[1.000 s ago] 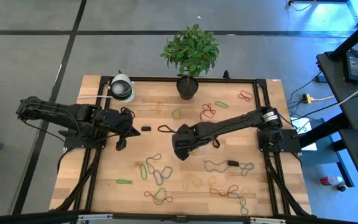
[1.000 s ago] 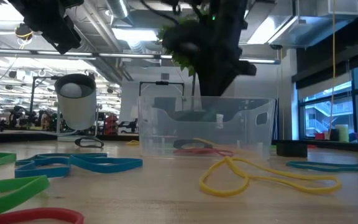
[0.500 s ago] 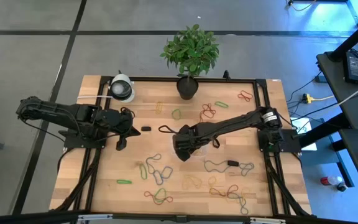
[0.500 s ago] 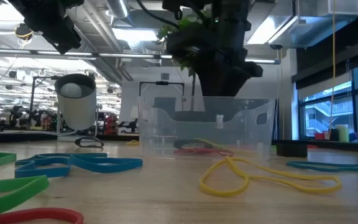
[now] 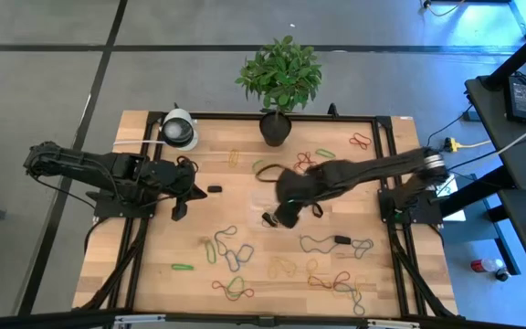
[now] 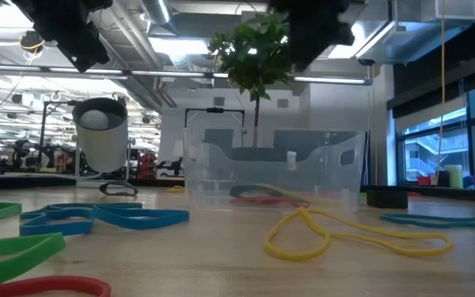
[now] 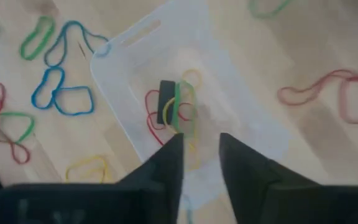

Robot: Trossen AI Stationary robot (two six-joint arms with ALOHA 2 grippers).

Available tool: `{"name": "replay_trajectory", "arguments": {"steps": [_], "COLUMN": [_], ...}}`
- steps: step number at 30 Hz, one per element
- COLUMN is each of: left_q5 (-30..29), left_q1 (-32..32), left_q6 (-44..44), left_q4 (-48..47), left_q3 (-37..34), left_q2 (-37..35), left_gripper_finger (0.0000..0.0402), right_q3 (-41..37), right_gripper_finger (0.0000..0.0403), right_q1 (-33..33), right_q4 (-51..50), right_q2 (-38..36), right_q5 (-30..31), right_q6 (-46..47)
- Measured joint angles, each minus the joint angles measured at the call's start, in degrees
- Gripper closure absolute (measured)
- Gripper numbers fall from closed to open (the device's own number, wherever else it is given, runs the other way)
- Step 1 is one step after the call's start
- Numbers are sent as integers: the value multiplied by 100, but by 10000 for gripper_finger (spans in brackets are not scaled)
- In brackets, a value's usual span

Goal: Pick and place rubber bands into bin
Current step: Put the black rubber band into the bin

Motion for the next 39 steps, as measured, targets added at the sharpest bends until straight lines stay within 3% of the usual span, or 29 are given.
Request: {"name": "replay_trajectory", "arguments": {"steps": [6,10,14,21,26,30,33,39], "left_q5": [-24,-287,-557,-892,-833,-407,-55,-72], "left_q1": [-1,1,1,306,994,1562,1820,1885], "left_q6": [4,-2,-127,-87,-364,-498,-410,65], "left_q4": [80,248,302,195,-925,-1761,-1947,-2003], "left_q3": [0,2,178,870,1494,1740,1750,1749], "left_q2": [0,45,244,982,1842,2621,3216,4320], "left_gripper_finger": [396,391,371,311,264,233,216,201], "right_q3": [-1500,-3013,-4375,-5968,-6593,-6795,-6837,-6837], "right_gripper_finger": [394,383,379,399,390,380,379,378], "right_q1": [205,459,656,806,804,804,804,804], "right_q4": [625,1450,1880,1948,1944,1957,1956,1959], "right_q2": [-1736,-3077,-4311,-5954,-6585,-6761,-6789,-6789], "right_q5": [268,294,309,307,307,307,307,307], "right_q6": [-208,-123,535,925,1082,1081,1064,746]}}
